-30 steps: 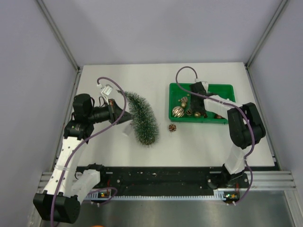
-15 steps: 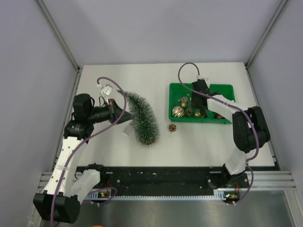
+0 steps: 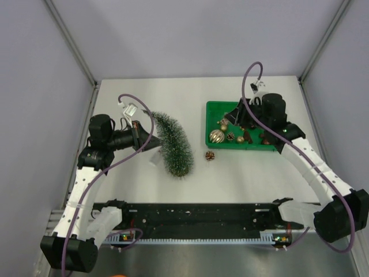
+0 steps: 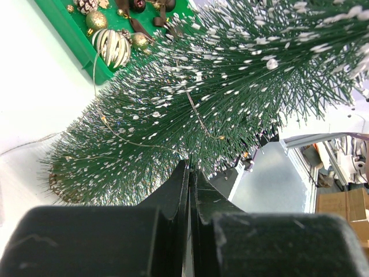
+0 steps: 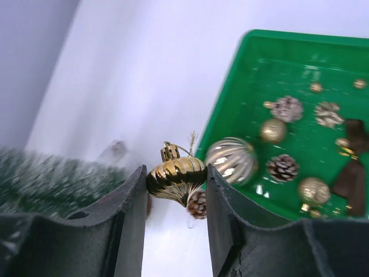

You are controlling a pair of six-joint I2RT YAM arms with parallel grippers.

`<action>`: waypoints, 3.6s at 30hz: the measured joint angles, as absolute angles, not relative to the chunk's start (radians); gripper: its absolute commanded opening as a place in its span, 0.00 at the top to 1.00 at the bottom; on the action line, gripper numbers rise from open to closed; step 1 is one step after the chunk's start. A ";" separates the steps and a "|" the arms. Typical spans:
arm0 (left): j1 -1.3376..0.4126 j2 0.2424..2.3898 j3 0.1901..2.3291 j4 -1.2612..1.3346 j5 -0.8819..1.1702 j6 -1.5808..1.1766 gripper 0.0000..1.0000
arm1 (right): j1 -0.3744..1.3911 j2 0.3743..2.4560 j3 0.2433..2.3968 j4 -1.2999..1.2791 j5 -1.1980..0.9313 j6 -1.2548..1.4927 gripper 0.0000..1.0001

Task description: Decorate the small christmas tree

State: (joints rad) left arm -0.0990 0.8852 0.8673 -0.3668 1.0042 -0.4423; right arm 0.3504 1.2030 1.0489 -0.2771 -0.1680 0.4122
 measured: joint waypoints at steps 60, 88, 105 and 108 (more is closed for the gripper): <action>-0.099 0.873 0.856 -0.365 1.005 -0.447 1.00 | 0.660 1.388 1.219 -0.116 -0.706 0.355 0.87; -0.099 0.873 0.856 -0.358 1.010 -0.450 1.00 | 0.645 1.402 1.195 -0.076 -0.662 0.331 0.92; -0.099 0.902 0.858 -0.403 0.978 -0.312 1.00 | 0.651 1.283 1.105 -0.146 -0.653 0.306 0.92; -0.099 0.915 0.868 -0.411 0.978 -0.299 1.00 | 0.654 1.271 1.105 -0.144 -0.656 0.306 0.92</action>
State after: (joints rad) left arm -0.0990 0.9146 0.8677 -0.4110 0.9775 -0.2989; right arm 0.6540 1.2705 1.1049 -0.1444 -0.6563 0.3058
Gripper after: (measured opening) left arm 0.032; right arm 0.382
